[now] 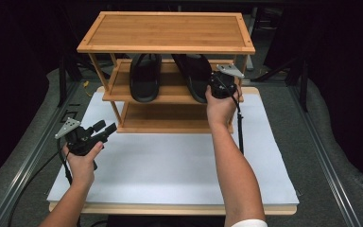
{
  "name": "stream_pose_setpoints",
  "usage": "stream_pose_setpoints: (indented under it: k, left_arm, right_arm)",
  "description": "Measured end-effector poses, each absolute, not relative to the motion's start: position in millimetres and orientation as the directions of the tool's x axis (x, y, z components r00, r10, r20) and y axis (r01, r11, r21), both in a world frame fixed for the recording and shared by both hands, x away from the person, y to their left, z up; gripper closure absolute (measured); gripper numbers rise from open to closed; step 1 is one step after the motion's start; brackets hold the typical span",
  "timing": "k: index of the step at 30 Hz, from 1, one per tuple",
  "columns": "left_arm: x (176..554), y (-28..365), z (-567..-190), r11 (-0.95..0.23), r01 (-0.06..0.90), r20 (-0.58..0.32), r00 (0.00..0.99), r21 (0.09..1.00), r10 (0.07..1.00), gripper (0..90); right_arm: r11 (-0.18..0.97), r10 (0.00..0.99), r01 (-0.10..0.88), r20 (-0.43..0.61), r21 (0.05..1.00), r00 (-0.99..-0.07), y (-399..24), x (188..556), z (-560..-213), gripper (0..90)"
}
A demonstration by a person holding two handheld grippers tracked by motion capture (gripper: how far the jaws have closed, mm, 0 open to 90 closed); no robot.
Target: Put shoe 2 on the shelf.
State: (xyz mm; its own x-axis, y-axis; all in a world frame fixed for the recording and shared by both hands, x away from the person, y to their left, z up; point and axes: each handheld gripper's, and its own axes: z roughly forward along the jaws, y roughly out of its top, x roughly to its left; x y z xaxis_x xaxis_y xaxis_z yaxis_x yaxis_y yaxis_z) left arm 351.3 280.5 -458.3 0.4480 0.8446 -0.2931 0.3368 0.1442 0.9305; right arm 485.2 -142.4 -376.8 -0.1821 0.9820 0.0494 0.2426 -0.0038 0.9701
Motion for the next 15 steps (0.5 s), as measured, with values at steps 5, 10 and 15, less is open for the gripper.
stream_pose_setpoints:
  k: [5, 10, 15]
  left_arm:
    - [351.5, 279.8, -458.6, 0.139, 0.34, -0.291, 0.45, 0.93, 0.845, 40.8]
    - [352.1, 278.5, -459.2, 0.135, 0.34, -0.288, 0.453, 0.931, 0.844, 40.8]
    - [353.6, 272.4, -458.0, 0.106, 0.321, -0.24, 0.414, 0.941, 0.878, 41.0]
  right_arm:
    - [-0.031, 0.978, 0.246, 0.081, 0.969, -0.194, -141.9, 486.8, -375.1, 80.2]
    - [-0.024, 0.973, 0.232, 0.076, 0.972, -0.219, -139.4, 484.0, -371.2, 74.5]
    - [-0.008, 0.965, 0.227, 0.067, 0.974, -0.253, -139.0, 476.5, -369.6, 71.1]
